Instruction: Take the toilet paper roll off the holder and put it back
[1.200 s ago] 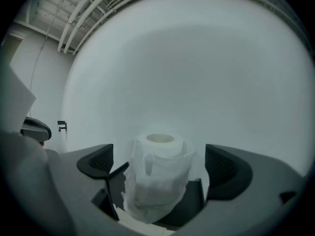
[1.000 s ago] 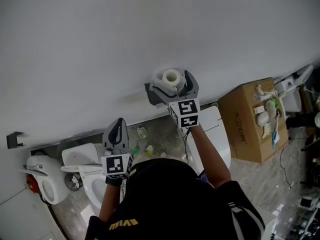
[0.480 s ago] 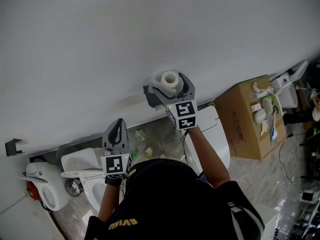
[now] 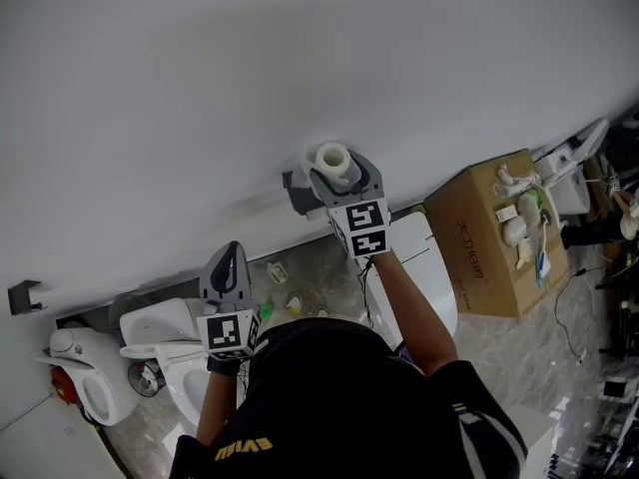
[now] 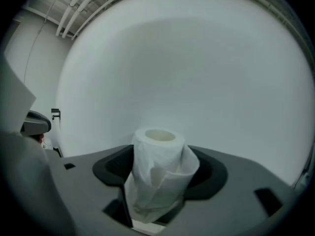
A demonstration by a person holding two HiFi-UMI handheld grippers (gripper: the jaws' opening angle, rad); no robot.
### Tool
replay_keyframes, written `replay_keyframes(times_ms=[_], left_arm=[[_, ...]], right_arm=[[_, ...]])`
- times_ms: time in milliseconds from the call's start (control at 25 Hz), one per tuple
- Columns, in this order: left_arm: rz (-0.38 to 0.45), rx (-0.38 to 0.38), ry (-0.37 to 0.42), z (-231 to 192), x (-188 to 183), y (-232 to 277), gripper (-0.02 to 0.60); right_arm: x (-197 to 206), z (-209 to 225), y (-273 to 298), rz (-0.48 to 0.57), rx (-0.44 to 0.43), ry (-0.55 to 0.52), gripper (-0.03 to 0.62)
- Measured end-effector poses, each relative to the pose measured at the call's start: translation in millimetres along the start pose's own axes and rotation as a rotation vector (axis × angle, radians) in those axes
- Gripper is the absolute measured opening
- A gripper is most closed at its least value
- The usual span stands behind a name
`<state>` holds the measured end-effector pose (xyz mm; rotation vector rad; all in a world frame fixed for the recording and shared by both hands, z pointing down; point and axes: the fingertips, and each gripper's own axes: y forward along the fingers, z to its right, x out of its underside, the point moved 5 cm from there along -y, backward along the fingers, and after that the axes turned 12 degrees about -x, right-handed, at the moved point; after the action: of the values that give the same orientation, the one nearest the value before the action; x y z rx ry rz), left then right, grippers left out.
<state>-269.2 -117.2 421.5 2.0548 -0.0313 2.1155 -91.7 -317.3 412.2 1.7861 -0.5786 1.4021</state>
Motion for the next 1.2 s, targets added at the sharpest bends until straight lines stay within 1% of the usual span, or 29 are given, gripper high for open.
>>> replay_keyframes(times_ms=[80, 200, 280, 360, 520, 640, 920, 1200], left_arm=[[-0.004, 0.009, 0.011, -0.2, 2.1, -1.8, 0.012], [0.004, 0.038, 0.052, 2.5, 4.9, -3.9, 0.012], [0.006, 0.05, 0.061, 6.1, 4.3, -3.9, 0.012], [0.009, 0.046, 0.044, 7.5, 2.4, -3.9, 0.012], [-0.001, 0.042, 0.04, 6.5, 4.1, -3.8, 0.012], [0.003, 0.043, 0.035, 6.0, 4.1, -3.1, 0.012], [-0.002, 0.056, 0.03, 4.1, 5.1, 4.3, 0.012], [0.006, 0.133, 0.035, 20.2, 2.4, 19.9, 0.012]], right_arm=[[2.0, 0.2, -0.1, 0.01, -0.002, 0.015, 0.301], [7.9, 1.2, 2.6, 0.046, -0.02, 0.082, 0.291], [8.6, 2.2, 3.6, 0.055, -0.021, 0.097, 0.288], [8.1, 2.3, 3.7, 0.052, -0.02, 0.095, 0.288], [6.6, 1.5, 2.6, 0.036, -0.034, 0.065, 0.288], [2.9, 4.0, -2.2, 0.028, -0.015, 0.031, 0.288], [-29.5, 16.4, -23.8, 0.067, 0.016, 0.013, 0.288], [-58.7, 26.4, -62.0, 0.096, 0.076, 0.03, 0.288]])
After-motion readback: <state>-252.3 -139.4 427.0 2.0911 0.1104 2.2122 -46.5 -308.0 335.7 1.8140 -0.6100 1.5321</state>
